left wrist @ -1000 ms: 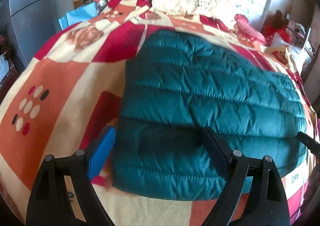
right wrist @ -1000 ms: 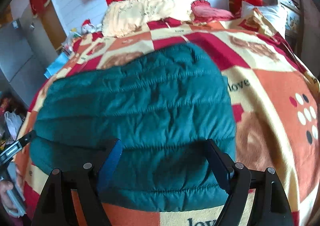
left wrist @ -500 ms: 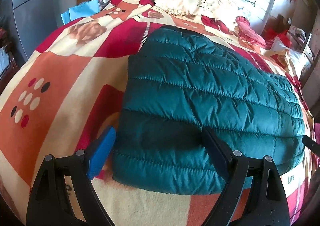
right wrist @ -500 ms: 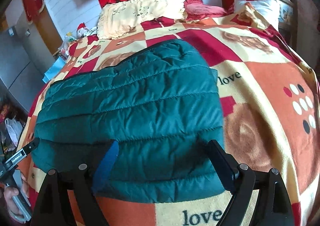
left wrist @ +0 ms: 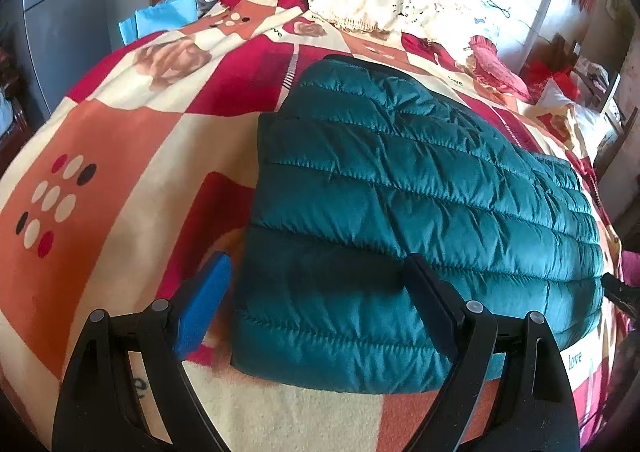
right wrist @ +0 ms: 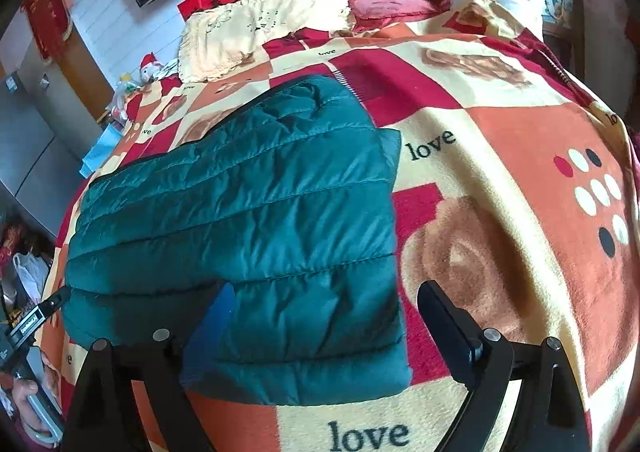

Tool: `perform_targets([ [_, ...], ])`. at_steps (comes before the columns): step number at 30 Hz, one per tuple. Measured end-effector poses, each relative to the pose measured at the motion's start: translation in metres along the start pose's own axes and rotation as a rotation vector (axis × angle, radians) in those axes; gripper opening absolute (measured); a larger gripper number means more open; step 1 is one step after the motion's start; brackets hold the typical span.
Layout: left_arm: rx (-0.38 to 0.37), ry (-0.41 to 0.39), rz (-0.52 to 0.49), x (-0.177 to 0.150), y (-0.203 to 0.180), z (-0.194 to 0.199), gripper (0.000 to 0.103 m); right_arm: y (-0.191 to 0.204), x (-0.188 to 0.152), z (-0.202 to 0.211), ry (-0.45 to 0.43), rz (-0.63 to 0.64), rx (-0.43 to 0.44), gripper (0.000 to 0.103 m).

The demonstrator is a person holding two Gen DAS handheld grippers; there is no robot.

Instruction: Fold large clothes

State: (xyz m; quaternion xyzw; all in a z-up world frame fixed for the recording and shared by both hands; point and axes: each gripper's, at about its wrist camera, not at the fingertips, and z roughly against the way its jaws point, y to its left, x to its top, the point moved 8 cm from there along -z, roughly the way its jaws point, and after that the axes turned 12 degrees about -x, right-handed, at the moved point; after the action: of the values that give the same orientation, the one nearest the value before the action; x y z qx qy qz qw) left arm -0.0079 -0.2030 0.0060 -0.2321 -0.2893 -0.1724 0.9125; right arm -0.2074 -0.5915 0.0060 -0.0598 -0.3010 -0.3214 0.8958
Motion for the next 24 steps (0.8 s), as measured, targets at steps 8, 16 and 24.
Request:
perform_targets([
  [8, -0.123, 0.008, 0.141, 0.009, 0.025, -0.013, 0.088, -0.016, 0.009, -0.018, 0.03, -0.047, 0.013, 0.095],
  [16, -0.277, 0.045, 0.265, 0.012, 0.03, -0.038, 0.092, -0.015, 0.019, -0.047, 0.069, -0.081, 0.15, 0.103],
  [24, -0.382, 0.071, 0.317, 0.015, 0.025, -0.058, 0.103, 0.012, 0.03, -0.072, 0.118, -0.059, 0.311, 0.103],
])
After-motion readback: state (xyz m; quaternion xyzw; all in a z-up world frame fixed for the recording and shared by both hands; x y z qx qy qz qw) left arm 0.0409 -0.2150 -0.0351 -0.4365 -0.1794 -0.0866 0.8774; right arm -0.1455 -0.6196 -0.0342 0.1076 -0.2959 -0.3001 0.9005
